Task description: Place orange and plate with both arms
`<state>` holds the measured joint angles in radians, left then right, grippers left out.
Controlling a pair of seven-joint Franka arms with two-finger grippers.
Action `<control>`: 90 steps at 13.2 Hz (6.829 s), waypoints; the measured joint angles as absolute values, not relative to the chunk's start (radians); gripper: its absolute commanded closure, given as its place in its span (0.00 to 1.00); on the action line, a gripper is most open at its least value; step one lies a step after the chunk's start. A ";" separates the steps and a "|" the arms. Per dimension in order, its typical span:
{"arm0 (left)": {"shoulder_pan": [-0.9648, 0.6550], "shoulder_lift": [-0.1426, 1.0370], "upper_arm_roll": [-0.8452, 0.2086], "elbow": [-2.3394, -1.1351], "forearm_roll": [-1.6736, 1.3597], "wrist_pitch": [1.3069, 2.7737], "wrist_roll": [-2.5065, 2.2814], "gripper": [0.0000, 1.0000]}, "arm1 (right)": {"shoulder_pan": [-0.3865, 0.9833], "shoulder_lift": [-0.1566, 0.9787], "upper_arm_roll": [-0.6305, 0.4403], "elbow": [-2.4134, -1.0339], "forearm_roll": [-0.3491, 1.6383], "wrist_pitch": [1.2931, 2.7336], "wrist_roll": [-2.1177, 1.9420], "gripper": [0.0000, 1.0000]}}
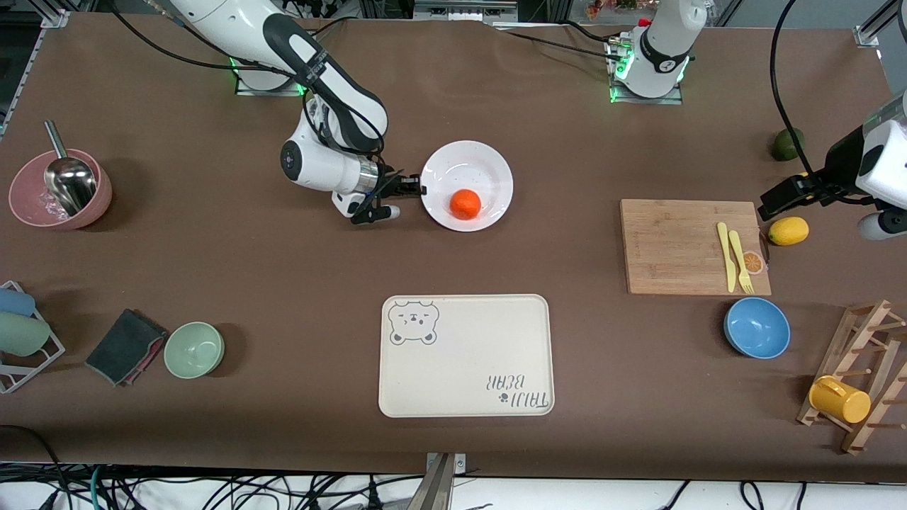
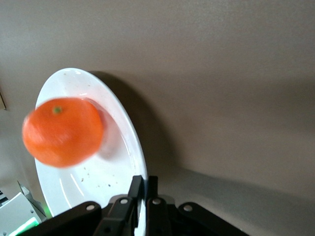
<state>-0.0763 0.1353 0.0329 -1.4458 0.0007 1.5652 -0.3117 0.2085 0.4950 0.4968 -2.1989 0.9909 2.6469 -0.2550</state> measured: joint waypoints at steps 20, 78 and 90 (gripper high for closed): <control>-0.076 0.137 0.033 -1.446 0.001 1.565 -0.312 0.00 | 0.078 0.536 0.484 -1.926 1.017 2.610 -0.208 1.00; -0.077 0.139 0.031 -1.445 0.001 1.564 -0.312 0.00 | 0.049 0.208 0.020 -1.553 -0.063 1.521 0.001 0.00; -0.077 0.139 0.031 -1.445 0.001 1.564 -0.312 0.00 | 0.082 0.033 -0.033 -1.623 0.035 1.547 0.142 0.00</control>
<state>-0.0772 0.1394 0.0312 -1.4452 0.0006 1.5644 -0.3117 0.0816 0.0328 -0.0326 -1.6230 0.0345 1.5472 0.1419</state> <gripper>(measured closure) 0.000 0.000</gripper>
